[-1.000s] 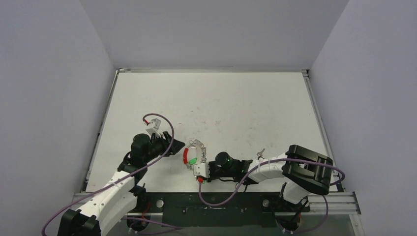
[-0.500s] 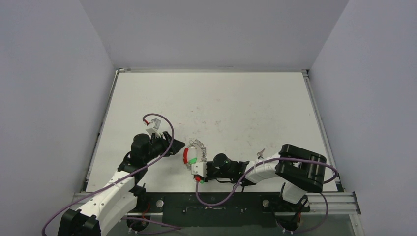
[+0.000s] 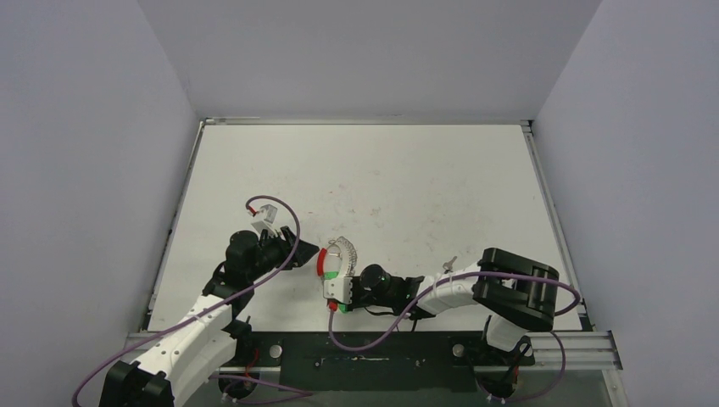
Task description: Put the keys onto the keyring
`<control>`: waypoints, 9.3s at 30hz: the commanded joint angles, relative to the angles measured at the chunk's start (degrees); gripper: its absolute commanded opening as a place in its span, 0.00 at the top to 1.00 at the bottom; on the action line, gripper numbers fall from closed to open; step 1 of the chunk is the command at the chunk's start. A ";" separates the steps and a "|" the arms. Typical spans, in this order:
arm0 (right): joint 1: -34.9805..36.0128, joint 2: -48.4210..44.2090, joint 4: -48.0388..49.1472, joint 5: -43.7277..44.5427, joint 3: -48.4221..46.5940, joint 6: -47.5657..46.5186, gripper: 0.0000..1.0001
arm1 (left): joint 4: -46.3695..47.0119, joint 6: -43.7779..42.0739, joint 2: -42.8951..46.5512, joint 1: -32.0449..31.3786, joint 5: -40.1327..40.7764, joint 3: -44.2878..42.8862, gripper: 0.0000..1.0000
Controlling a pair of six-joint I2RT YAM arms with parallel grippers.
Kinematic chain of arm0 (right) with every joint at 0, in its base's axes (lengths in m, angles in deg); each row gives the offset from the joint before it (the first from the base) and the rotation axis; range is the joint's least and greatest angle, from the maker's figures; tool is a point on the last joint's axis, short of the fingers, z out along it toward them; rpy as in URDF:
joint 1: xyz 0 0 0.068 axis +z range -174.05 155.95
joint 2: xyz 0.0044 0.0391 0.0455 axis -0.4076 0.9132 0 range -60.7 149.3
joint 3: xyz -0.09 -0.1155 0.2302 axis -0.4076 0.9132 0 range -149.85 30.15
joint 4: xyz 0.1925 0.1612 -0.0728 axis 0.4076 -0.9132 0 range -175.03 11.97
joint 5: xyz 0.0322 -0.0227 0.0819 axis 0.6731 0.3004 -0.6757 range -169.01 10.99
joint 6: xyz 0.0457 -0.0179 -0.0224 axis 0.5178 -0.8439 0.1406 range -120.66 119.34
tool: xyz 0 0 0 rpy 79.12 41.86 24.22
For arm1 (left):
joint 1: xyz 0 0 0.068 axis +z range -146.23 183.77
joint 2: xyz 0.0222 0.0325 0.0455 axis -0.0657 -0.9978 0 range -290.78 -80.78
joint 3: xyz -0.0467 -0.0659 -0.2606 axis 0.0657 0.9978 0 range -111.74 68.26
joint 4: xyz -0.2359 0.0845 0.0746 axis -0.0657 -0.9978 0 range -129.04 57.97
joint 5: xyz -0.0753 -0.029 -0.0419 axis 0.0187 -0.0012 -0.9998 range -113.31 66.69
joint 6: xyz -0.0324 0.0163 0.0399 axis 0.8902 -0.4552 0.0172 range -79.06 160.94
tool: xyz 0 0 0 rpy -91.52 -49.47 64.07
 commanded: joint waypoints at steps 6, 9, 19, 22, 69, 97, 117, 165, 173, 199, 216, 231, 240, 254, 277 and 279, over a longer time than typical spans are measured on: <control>0.22 -6.62 -5.29 2.67 -0.66 -1.10 1.00 | 1.82 -0.72 1.69 0.34 0.26 -1.53 0.57; -0.88 -10.51 -8.05 -0.98 -0.75 -2.05 1.00 | 1.68 -2.01 2.28 0.34 -0.12 -1.87 0.57; -10.62 -21.67 -18.77 -23.10 -3.56 -1.11 1.00 | 5.97 -7.80 3.36 0.26 -4.78 -2.73 0.57; -13.16 -23.71 -21.55 -28.10 -4.92 -0.88 1.00 | 9.95 -9.94 3.49 0.19 -8.86 -2.55 0.57; -24.15 -25.62 -25.78 -48.33 -12.94 10.51 1.00 | 21.99 -56.68 -1.53 -22.45 -15.84 -1.81 1.00; -21.56 -26.91 -36.74 -38.97 -19.44 1.00 0.60 | -17.70 -51.21 -1.85 -22.61 -13.75 -20.76 1.00; -16.72 -17.53 -41.60 -40.05 -24.25 -3.14 0.94 | -16.38 -51.08 -0.84 -23.03 -14.17 -19.66 1.00; -18.22 -24.47 9.43 -32.49 -0.57 34.07 1.00 | -0.47 -50.65 11.71 -23.13 -9.12 -3.12 0.72; -18.19 -25.07 9.75 -32.18 0.04 34.53 1.00 | 2.89 -47.41 15.85 -23.14 -6.18 -0.68 0.74; -17.41 -24.84 8.08 -32.55 -0.48 33.84 1.00 | 14.86 -42.38 11.19 -23.19 -5.24 0.71 0.80; -17.79 -26.93 5.66 -30.98 -0.95 31.70 0.57 | 6.81 -46.08 13.38 -23.12 -3.66 -0.87 1.00; -31.98 -30.69 -17.48 -10.09 -7.83 48.82 0.00 | 5.10 -48.44 13.40 -23.13 -3.99 -1.82 1.00; -47.17 -29.66 -38.08 -9.84 -5.73 60.86 0.00 | 4.27 -48.59 12.94 -23.20 -4.38 -2.33 1.00; -52.25 -42.39 -66.05 10.50 -1.29 69.51 0.16 | 5.98 -47.94 11.85 -23.14 -4.89 -1.27 1.00; -52.97 -32.99 -59.04 8.41 1.83 70.82 0.71 | 6.89 -48.35 11.88 -23.11 -6.86 -0.27 1.00; -52.95 -32.66 -58.49 8.41 1.88 70.73 0.71 | 6.95 -48.44 11.80 -23.10 -6.84 -0.22 1.00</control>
